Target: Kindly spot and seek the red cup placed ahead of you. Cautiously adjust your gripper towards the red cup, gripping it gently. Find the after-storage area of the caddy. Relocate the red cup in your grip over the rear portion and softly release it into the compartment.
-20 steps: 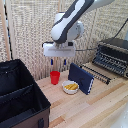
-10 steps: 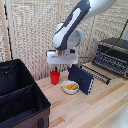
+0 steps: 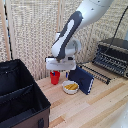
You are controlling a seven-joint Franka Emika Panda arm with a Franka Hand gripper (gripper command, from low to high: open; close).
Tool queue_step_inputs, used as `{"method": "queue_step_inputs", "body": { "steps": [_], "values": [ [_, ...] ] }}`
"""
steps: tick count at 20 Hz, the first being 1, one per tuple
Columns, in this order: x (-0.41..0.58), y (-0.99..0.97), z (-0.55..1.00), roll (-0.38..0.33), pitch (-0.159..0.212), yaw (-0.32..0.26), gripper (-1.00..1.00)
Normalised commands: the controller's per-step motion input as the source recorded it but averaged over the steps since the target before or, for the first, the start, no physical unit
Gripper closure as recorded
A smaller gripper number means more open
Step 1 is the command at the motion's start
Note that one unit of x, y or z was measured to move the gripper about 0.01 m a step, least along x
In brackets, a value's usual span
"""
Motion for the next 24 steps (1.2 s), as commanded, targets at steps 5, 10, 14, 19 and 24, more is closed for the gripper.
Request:
{"method": "queue_step_inputs", "body": {
  "steps": [5, 10, 14, 19, 24],
  "values": [
    [0.199, 0.04, -0.15, -0.039, 0.015, -0.015, 1.0],
    [0.111, 0.02, -0.13, -0.026, 0.023, 0.0, 1.0],
    [0.011, 0.0, -0.13, -0.013, 0.008, 0.0, 1.0],
    [0.012, 0.0, -0.01, 0.002, -0.017, -0.01, 1.0],
    [0.078, -0.06, 0.35, 0.056, -0.009, -0.017, 1.0]
  ]
}}
